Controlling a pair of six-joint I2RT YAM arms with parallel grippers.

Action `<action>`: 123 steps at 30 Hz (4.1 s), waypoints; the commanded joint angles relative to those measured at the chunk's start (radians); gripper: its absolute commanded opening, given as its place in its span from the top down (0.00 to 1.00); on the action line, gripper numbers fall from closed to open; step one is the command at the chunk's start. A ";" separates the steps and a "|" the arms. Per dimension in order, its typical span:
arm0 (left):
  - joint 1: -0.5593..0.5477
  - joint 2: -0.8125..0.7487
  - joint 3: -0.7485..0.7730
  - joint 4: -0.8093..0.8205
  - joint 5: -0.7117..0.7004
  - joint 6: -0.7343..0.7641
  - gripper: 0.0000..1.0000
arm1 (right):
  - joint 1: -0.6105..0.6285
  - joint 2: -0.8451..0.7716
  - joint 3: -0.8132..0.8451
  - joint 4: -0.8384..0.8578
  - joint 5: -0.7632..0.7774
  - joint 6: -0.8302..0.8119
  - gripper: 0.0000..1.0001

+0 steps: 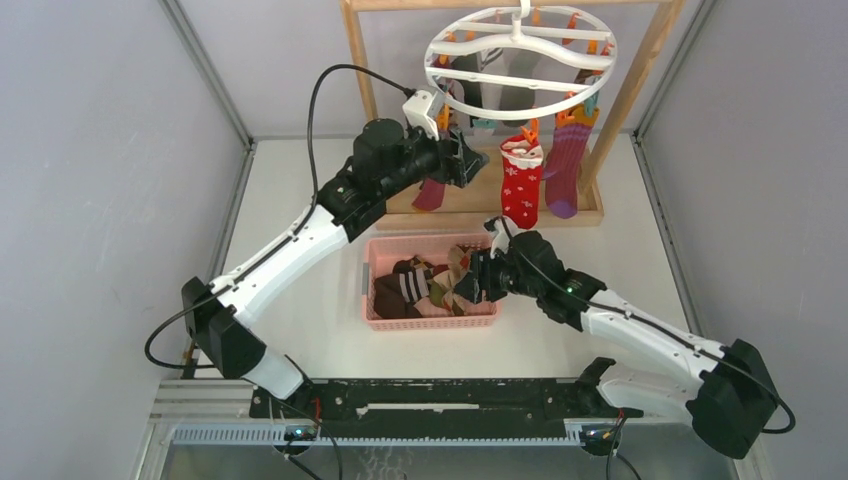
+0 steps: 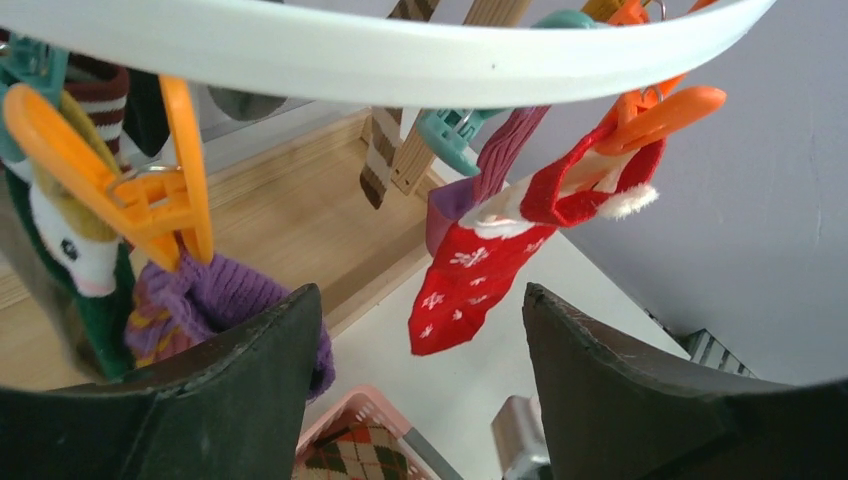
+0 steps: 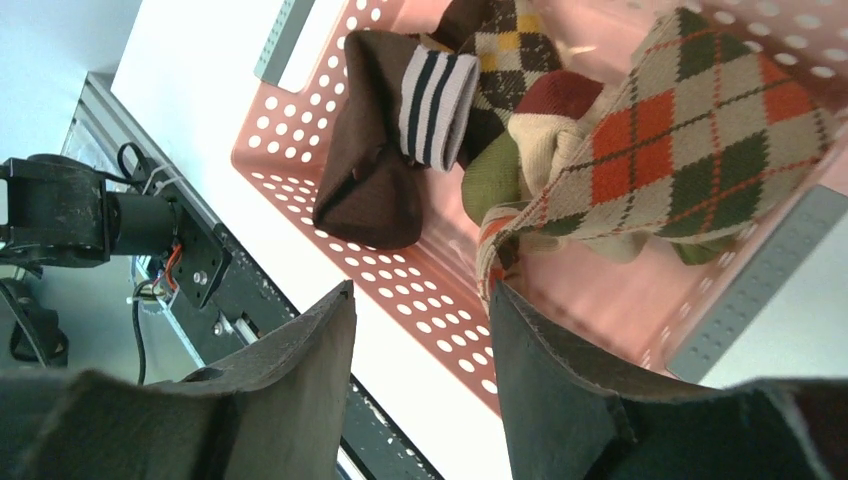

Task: Remove the socks clipped to the hanger
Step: Place the sock in the bin, then adjust the hanger on the clothesline.

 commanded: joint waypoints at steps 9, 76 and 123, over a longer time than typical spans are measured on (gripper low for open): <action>-0.003 -0.150 -0.109 0.045 -0.003 0.016 0.00 | -0.004 -0.062 0.042 -0.043 0.114 -0.031 0.41; 0.122 0.124 -0.480 0.382 -0.152 0.176 0.09 | -0.057 -0.186 -0.025 -0.039 0.067 -0.016 0.44; 0.121 0.124 -0.357 0.240 0.003 0.105 0.73 | -0.106 -0.203 -0.028 -0.019 0.032 -0.009 0.43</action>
